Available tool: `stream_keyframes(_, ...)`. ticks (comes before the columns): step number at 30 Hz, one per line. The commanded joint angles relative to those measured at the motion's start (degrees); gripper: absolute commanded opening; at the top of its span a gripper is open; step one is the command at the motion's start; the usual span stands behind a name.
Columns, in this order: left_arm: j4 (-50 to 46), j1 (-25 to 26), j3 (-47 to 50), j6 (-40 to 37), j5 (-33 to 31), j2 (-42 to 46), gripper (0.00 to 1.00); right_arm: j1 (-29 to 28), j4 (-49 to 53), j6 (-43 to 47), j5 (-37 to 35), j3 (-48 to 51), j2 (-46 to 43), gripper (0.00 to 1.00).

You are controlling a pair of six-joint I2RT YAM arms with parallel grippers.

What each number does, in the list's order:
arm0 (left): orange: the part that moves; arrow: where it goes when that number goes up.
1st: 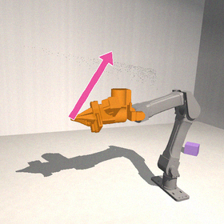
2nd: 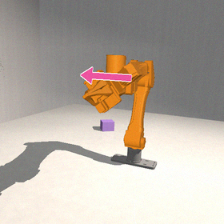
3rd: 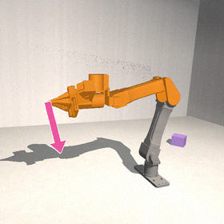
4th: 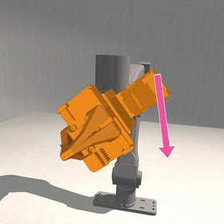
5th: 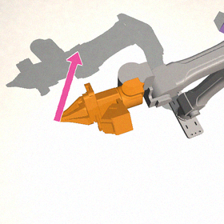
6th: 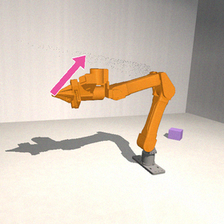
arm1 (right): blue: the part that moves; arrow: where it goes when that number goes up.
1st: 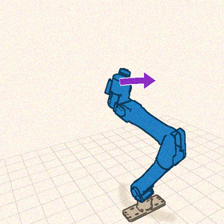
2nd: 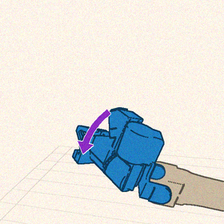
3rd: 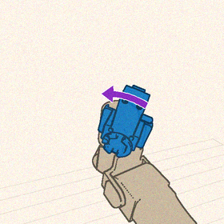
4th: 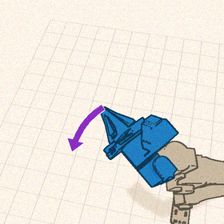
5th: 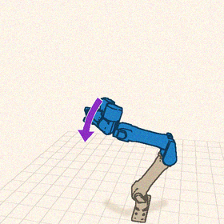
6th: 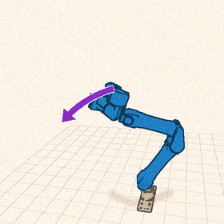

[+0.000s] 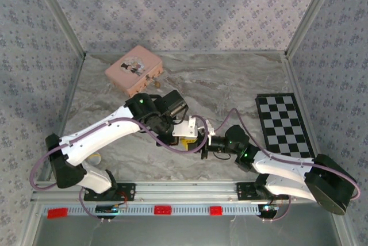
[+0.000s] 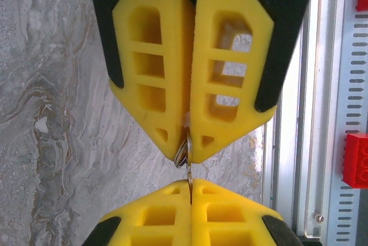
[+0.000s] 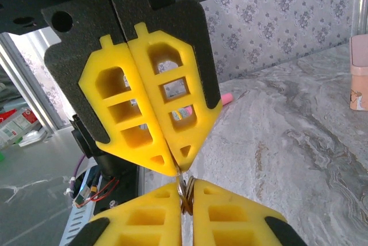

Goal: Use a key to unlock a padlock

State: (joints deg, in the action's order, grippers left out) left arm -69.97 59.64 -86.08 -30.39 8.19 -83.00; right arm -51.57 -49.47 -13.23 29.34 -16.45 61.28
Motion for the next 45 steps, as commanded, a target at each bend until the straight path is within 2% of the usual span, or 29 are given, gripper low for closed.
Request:
stream_keyframes(1, -0.3, 0.3, 0.6, -0.1, 0.5, 2.0, 0.00, 0.3, -0.1, 0.0, -0.4, -0.5, -1.3, 0.06)
stream_keyframes(4, 0.2, 0.3, 0.9, -0.2, 0.3, 2.5, 0.00, 0.6, 1.1, 0.1, -0.6, -0.3, -2.2, 0.00)
stream_keyframes(7, 1.2, 0.3, 1.1, 0.0, -0.2, 2.7, 0.05, 0.6, 1.9, -0.1, -1.2, -0.2, -3.0, 0.00)
stream_keyframes(11, 6.7, -0.2, 3.2, 1.6, -0.8, 5.1, 0.26, 0.8, 1.8, -1.2, -3.4, 0.3, -4.0, 0.00)
stream_keyframes(13, 13.6, -1.9, 6.7, 3.4, 0.8, 9.3, 0.33, 1.2, -0.9, -2.9, -4.8, 1.5, -4.6, 0.00)
stream_keyframes(15, 23.4, -5.0, 12.4, 6.0, 6.9, 15.1, 0.43, 2.0, -4.1, -5.6, -5.9, 2.6, -4.8, 0.00)
stream_keyframes(18, 44.1, -9.5, 25.2, 12.9, 16.9, 25.0, 0.47, 2.7, -8.9, -9.7, -7.2, 3.4, -4.4, 0.00)
stream_keyframes(20, 61.1, -12.5, 34.4, 20.7, 22.4, 29.4, 0.48, 2.8, -12.5, -12.6, -8.7, 3.8, -3.8, 0.00)
stream_keyframes(22, 72.5, -13.8, 40.8, 26.3, 25.8, 30.5, 0.48, 2.8, -15.9, -15.4, -9.5, 3.9, -3.1, 0.00)
stream_keyframes(30, 93.0, -14.7, 48.8, 37.6, 30.8, 26.7, 0.44, 0.7, -23.4, -20.9, -13.8, 3.0, -0.3, 0.00)
stream_keyframes(35, 96.4, -16.1, 49.0, 40.8, 33.7, 25.8, 0.34, -0.4, -24.9, -20.5, -15.0, 2.8, 1.0, 0.00)
stream_keyframes(45, 94.9, -17.7, 49.6, 42.0, 34.1, 28.1, 0.30, 0.3, -22.2, -19.1, -13.1, 2.6, -1.1, 0.00)
